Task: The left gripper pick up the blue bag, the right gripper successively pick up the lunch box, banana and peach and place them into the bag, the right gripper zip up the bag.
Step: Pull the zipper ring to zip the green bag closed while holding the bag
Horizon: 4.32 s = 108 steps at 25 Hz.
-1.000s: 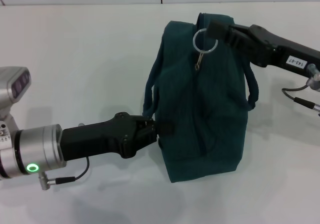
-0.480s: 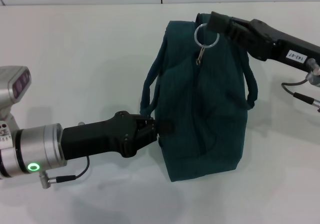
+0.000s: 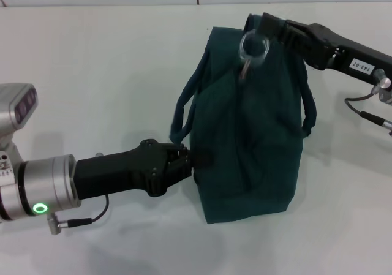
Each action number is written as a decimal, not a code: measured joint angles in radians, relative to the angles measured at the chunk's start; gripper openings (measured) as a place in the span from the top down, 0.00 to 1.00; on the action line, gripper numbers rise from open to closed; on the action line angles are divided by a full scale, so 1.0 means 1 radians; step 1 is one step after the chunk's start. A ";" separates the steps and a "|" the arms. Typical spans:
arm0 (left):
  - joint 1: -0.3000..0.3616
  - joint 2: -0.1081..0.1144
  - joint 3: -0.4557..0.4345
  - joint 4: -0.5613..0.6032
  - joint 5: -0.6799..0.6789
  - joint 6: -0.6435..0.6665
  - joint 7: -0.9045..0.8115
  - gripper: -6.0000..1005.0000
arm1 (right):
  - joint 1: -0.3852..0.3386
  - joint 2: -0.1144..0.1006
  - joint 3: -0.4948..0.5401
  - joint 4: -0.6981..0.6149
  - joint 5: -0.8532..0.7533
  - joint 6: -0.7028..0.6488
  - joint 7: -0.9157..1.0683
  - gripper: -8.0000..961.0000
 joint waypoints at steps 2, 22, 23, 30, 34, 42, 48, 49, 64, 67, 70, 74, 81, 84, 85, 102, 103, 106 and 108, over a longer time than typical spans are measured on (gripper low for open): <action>0.001 0.000 0.000 0.000 0.001 0.000 0.000 0.92 | 0.000 0.000 0.000 0.000 0.002 -0.003 0.000 0.99; 0.019 0.004 -0.008 -0.009 -0.034 -0.002 -0.009 0.71 | -0.056 -0.024 0.008 -0.010 -0.032 -0.067 -0.024 0.99; 0.019 0.004 -0.008 -0.009 -0.034 -0.002 -0.009 0.70 | -0.063 -0.032 0.008 -0.008 -0.047 -0.082 -0.036 0.99; 0.020 0.001 -0.008 -0.009 -0.035 -0.001 -0.009 0.68 | -0.125 -0.060 0.008 -0.014 -0.102 -0.196 -0.153 0.97; 0.019 0.000 -0.008 -0.010 -0.046 -0.002 -0.010 0.68 | -0.142 -0.060 0.007 -0.014 -0.130 -0.214 -0.170 0.90; 0.015 0.000 -0.008 -0.011 -0.059 -0.005 -0.010 0.68 | -0.134 -0.036 0.004 -0.007 -0.176 -0.172 -0.173 0.64; 0.018 -0.001 -0.008 -0.011 -0.059 -0.005 -0.010 0.68 | -0.130 -0.014 0.002 -0.012 -0.190 -0.141 -0.168 0.38; 0.019 -0.001 -0.008 -0.011 -0.059 -0.005 -0.010 0.68 | -0.129 -0.011 0.001 -0.012 -0.191 -0.140 -0.167 0.37; 0.018 -0.001 -0.008 -0.022 -0.059 -0.015 -0.009 0.68 | -0.108 0.006 -0.032 0.020 -0.205 -0.136 -0.146 0.34; 0.016 0.000 -0.008 -0.025 -0.059 -0.022 -0.008 0.68 | -0.107 0.008 -0.038 0.025 -0.204 -0.136 -0.145 0.34; 0.015 0.000 -0.007 -0.026 -0.059 -0.022 -0.009 0.68 | -0.107 0.008 -0.038 0.029 -0.203 -0.136 -0.142 0.34; 0.013 -0.001 -0.007 -0.026 -0.059 -0.022 -0.009 0.68 | -0.101 0.008 -0.039 0.052 -0.198 -0.134 -0.132 0.35; 0.012 -0.001 -0.007 -0.028 -0.059 -0.016 -0.009 0.68 | -0.092 0.011 -0.048 0.073 -0.199 -0.129 -0.128 0.38; 0.012 -0.002 -0.007 -0.028 -0.059 -0.015 -0.009 0.68 | -0.092 0.012 -0.054 0.074 -0.198 -0.129 -0.121 0.40; 0.012 -0.002 -0.007 -0.028 -0.059 -0.015 -0.009 0.68 | -0.092 0.012 -0.054 0.074 -0.199 -0.129 -0.119 0.40; 0.014 -0.002 -0.003 -0.052 -0.059 -0.014 -0.010 0.68 | -0.103 0.011 -0.080 0.077 -0.202 -0.150 -0.092 0.48; 0.014 -0.002 -0.003 -0.052 -0.059 -0.014 -0.010 0.68 | -0.104 0.011 -0.080 0.077 -0.201 -0.149 -0.092 0.48; 0.013 -0.002 -0.002 -0.053 -0.059 -0.014 -0.010 0.68 | -0.104 0.011 -0.080 0.079 -0.197 -0.141 -0.091 0.48; 0.012 -0.002 -0.001 -0.056 -0.059 -0.013 -0.010 0.68 | -0.103 0.012 -0.080 0.084 -0.195 -0.134 -0.091 0.48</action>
